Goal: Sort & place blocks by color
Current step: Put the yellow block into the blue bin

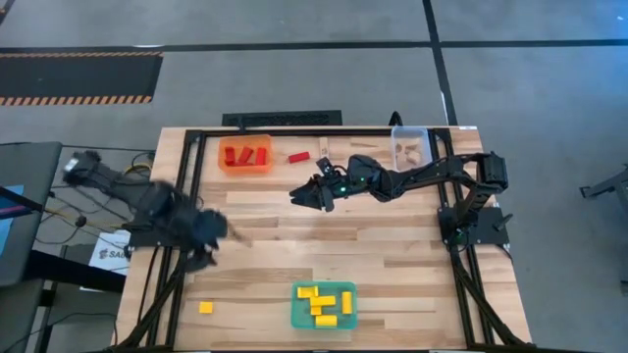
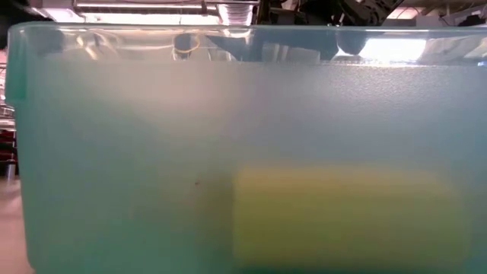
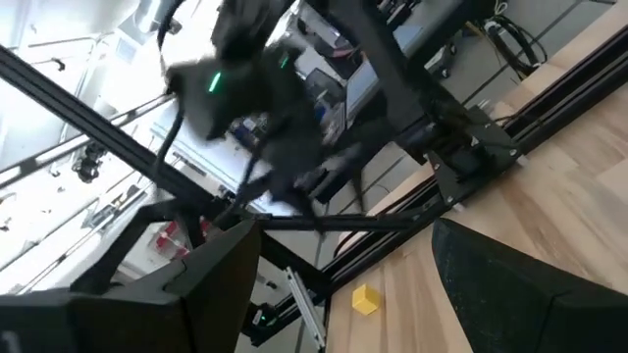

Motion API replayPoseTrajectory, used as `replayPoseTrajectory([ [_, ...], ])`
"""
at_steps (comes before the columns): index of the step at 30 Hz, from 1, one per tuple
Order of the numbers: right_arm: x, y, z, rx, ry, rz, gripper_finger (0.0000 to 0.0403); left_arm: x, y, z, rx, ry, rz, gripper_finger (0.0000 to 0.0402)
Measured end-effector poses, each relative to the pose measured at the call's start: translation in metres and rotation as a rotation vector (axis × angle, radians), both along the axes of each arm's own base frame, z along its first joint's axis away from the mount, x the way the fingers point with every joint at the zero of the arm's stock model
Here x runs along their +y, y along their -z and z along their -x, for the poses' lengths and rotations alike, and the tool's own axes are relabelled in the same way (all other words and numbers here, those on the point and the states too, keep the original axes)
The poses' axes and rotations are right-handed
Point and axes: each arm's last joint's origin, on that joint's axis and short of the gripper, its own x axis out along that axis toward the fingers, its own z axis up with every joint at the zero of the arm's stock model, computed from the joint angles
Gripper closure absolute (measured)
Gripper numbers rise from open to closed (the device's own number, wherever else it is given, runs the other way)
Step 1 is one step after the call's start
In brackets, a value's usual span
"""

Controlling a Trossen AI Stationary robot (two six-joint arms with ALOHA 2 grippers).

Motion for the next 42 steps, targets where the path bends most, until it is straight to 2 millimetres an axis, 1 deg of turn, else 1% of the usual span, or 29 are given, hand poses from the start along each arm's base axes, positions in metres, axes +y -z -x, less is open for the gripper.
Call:
replayPoseTrajectory([
  [3,0.004,0.000,-0.001,0.000,0.043,-0.022,0.0082,-0.033,0.006,0.001,-0.008,0.152,-0.022,0.0172],
  [7,0.018,0.000,-0.003,0.000,0.097,-0.034,0.0082,-0.072,0.022,0.007,0.015,0.270,-0.101,0.0172],
  [9,0.025,0.000,-0.003,0.000,0.104,-0.038,0.0082,-0.090,0.032,0.010,0.019,0.295,-0.148,0.0172],
  [13,0.037,0.000,-0.004,0.003,0.119,-0.043,0.0082,-0.123,0.051,0.012,0.007,0.324,-0.178,0.0172],
  [17,0.045,0.000,-0.004,0.004,0.138,-0.048,0.0082,-0.148,0.074,0.016,0.039,0.326,-0.205,0.0171],
  [21,0.050,0.000,-0.004,0.009,0.149,-0.064,0.0082,-0.159,0.097,0.021,0.122,0.202,-0.273,0.0171],
  [25,0.050,0.000,-0.004,0.012,0.150,-0.077,0.0082,-0.166,0.110,0.025,0.143,0.129,-0.312,0.0171],
  [30,0.048,0.000,-0.004,0.012,0.154,-0.078,0.0082,-0.170,0.118,0.028,0.145,0.110,-0.344,0.0171],
  [38,0.044,0.001,-0.004,0.022,0.166,-0.076,0.0082,-0.173,0.130,0.027,0.172,0.094,-0.384,0.0174],
  [40,0.042,0.002,-0.004,0.029,0.170,-0.075,0.0082,-0.173,0.130,0.027,0.173,0.094,-0.383,0.0184],
  [42,0.042,0.003,-0.004,0.037,0.171,-0.074,0.0082,-0.173,0.130,0.027,0.173,0.094,-0.383,0.0206],
])
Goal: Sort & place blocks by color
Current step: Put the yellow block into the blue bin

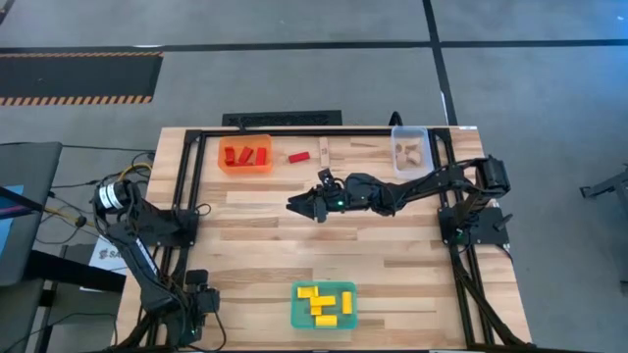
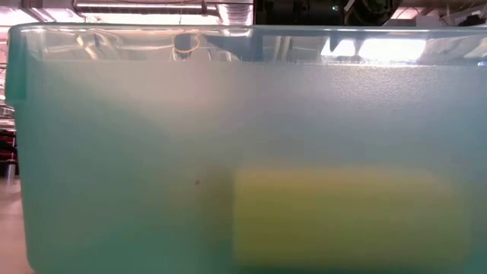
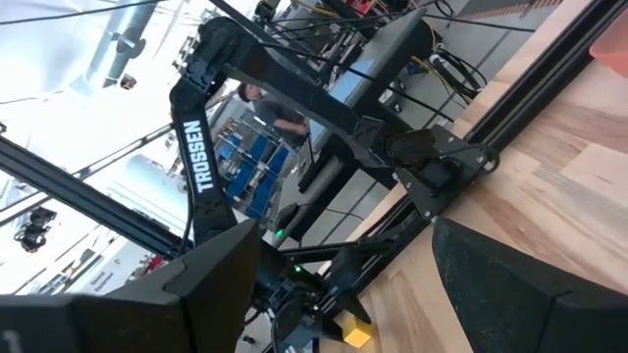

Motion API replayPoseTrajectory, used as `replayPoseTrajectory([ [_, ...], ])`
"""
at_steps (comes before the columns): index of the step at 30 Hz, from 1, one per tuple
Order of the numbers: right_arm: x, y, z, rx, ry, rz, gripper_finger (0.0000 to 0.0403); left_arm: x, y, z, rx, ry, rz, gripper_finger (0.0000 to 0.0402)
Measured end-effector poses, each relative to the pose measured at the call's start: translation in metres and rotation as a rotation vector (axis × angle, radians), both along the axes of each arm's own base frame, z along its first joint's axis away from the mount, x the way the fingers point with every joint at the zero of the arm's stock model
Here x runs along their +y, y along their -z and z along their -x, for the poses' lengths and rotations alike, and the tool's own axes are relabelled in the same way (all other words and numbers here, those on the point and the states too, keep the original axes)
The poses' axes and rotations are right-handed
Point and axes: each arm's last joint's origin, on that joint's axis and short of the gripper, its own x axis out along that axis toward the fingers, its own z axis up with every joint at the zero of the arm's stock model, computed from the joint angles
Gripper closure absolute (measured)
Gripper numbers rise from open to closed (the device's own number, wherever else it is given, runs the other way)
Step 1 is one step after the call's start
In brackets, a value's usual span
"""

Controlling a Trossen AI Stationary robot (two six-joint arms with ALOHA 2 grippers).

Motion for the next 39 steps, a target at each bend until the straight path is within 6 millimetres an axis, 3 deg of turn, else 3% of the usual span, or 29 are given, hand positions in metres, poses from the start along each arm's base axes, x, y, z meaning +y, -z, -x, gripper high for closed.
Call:
replayPoseTrajectory([
  [5,-0.002,0.000,0.000,0.000,0.006,0.001,0.0082,0.001,-0.001,-0.002,-0.004,-0.006,0.004,0.0297],
  [12,-0.007,-0.001,0.000,-0.011,-0.022,0.009,0.0082,0.017,-0.019,-0.009,-0.120,-0.028,-0.057,0.0300],
  [19,-0.011,-0.029,0.014,-0.084,-0.060,0.095,0.0082,0.089,-0.077,-0.012,-0.324,-0.150,-0.262,0.0300],
  [24,-0.013,-0.062,0.034,-0.157,-0.036,0.202,0.0082,0.135,-0.120,-0.024,-0.628,-0.293,-0.218,0.0300],
  [28,-0.012,-0.084,0.055,-0.140,-0.013,0.277,0.0082,0.152,-0.142,-0.053,-0.795,-0.235,-0.174,0.0300],
  [31,-0.008,-0.096,0.072,-0.090,0.037,0.322,0.0082,0.160,-0.146,-0.086,-0.841,-0.092,-0.125,0.0300],
  [39,0.010,-0.107,0.109,0.101,0.166,0.349,0.0082,0.178,-0.106,-0.175,-0.873,0.240,0.096,0.0300],
])
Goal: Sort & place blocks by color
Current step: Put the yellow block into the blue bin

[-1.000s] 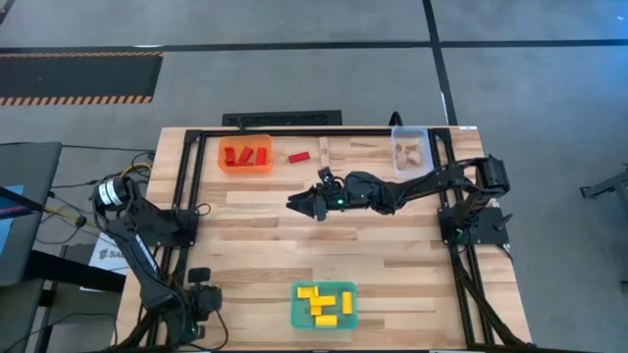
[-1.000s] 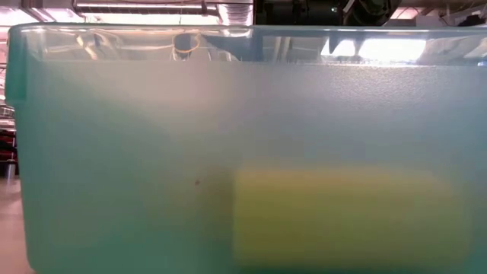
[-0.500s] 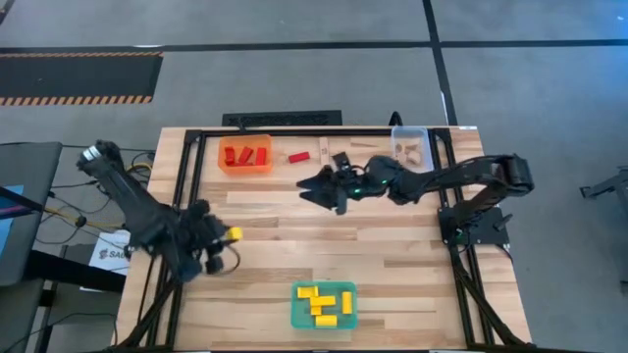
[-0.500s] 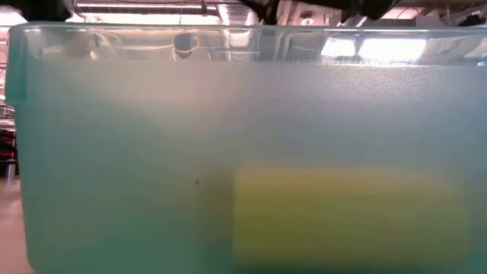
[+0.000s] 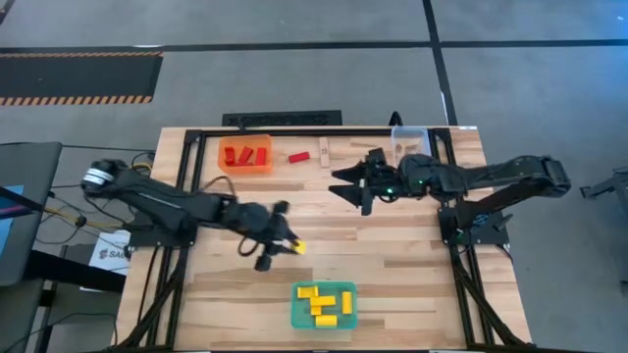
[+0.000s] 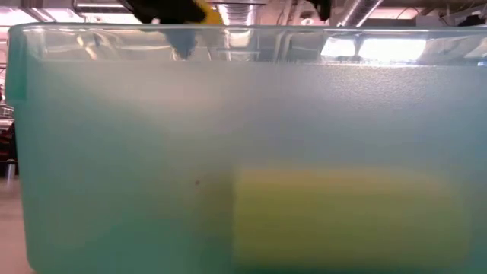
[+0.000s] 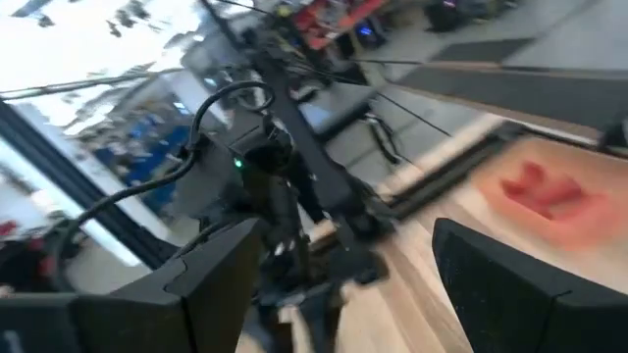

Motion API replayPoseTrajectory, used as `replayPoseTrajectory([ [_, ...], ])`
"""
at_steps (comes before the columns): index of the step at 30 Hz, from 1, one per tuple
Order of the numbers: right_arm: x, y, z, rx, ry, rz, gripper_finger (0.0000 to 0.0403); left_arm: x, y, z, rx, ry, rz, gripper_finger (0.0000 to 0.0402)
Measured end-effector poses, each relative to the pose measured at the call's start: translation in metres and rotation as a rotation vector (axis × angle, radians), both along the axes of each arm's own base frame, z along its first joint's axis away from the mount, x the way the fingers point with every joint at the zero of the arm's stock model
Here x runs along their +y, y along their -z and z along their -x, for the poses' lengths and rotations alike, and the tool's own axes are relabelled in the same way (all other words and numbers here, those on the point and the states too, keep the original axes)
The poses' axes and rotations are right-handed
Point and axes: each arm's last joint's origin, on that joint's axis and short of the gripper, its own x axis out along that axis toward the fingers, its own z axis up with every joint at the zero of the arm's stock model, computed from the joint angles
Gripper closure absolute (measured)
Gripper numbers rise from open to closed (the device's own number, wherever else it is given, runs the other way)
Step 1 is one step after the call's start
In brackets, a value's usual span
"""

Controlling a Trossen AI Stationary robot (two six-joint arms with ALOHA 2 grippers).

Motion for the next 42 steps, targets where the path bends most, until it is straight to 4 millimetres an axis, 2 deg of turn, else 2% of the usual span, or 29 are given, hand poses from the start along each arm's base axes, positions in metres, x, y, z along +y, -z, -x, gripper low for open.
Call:
replayPoseTrajectory([
  [6,0.009,0.009,0.014,0.144,0.079,-0.058,0.0082,0.005,0.030,-0.051,-0.102,0.280,0.255,0.0300],
  [12,0.024,0.016,0.011,0.166,0.114,-0.145,0.0082,-0.033,0.060,-0.085,0.007,0.556,0.416,0.0300],
  [16,0.040,0.022,0.010,0.174,0.145,-0.163,0.0082,-0.046,0.067,-0.103,0.024,0.674,0.459,0.0300],
  [23,0.064,0.025,0.011,0.150,0.192,-0.203,0.0082,-0.053,0.089,-0.118,0.092,0.714,0.498,0.0300],
  [31,0.075,0.027,0.014,0.140,0.225,-0.180,0.0082,-0.053,0.092,-0.118,0.086,0.710,0.474,0.0299],
  [33,0.075,0.026,0.014,0.131,0.232,-0.180,0.0082,-0.053,0.092,-0.118,0.099,0.704,0.485,0.0272],
  [38,0.074,0.024,0.014,0.121,0.232,-0.159,0.0082,-0.053,0.093,-0.117,0.114,0.702,0.488,0.0153],
  [42,0.074,0.024,0.014,0.124,0.230,-0.144,0.0082,-0.052,0.093,-0.118,0.124,0.690,0.499,0.0100],
])
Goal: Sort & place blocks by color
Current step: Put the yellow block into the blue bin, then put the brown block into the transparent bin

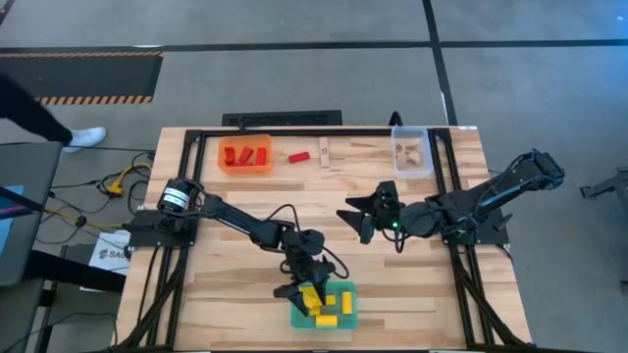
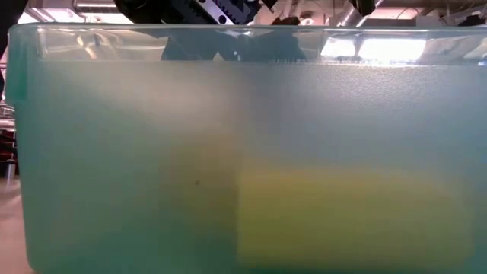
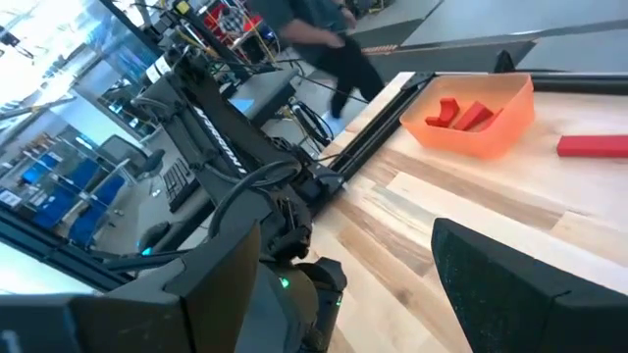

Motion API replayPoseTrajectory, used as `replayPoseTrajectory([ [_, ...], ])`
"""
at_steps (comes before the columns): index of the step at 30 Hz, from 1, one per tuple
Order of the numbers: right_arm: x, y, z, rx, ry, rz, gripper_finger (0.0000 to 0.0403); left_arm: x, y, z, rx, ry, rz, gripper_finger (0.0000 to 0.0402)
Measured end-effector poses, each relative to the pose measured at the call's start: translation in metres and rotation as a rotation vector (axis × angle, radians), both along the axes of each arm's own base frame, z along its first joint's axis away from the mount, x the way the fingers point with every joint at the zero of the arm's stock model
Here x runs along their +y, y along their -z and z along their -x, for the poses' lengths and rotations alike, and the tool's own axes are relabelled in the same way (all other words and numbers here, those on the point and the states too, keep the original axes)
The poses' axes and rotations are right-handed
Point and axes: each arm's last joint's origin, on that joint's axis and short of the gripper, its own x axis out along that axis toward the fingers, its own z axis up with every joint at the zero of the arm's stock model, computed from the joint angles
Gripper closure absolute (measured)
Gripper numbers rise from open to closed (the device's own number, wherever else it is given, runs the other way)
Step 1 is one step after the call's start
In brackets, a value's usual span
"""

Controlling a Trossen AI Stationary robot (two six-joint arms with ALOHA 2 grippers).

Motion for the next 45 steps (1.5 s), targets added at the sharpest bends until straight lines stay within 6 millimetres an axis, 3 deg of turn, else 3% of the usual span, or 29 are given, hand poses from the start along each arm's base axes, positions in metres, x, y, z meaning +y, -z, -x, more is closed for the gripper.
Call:
replayPoseTrajectory([
  [9,-0.003,-0.007,0.006,-0.003,-0.014,0.060,0.0082,0.014,-0.007,-0.007,0.061,-0.004,0.032,0.0109],
  [14,-0.011,-0.023,0.021,-0.032,-0.011,0.115,0.0082,0.031,-0.016,-0.009,0.149,-0.012,-0.071,0.0127],
  [20,-0.045,-0.034,0.038,-0.003,0.093,0.172,0.0082,0.069,-0.048,-0.006,0.206,-0.160,-0.416,0.0152],
  [25,-0.087,-0.029,0.036,0.078,0.135,0.155,0.0082,0.111,-0.095,0.010,0.267,-0.322,-0.564,0.0167],
  [31,-0.139,-0.003,0.015,0.244,-0.012,0.152,0.0082,0.171,-0.158,0.063,0.314,-0.661,-0.676,0.0178],
  [35,-0.181,0.026,0.004,0.370,0.073,0.080,0.0082,0.199,-0.193,0.103,0.325,-0.918,-0.724,0.0184],
  [40,-0.226,0.075,-0.014,0.522,0.195,-0.069,0.0082,0.210,-0.223,0.144,0.329,-1.139,-0.685,0.0189],
  [45,-0.245,0.109,-0.045,0.654,0.190,-0.138,0.0082,0.205,-0.238,0.173,0.327,-1.237,-0.756,0.0189],
])
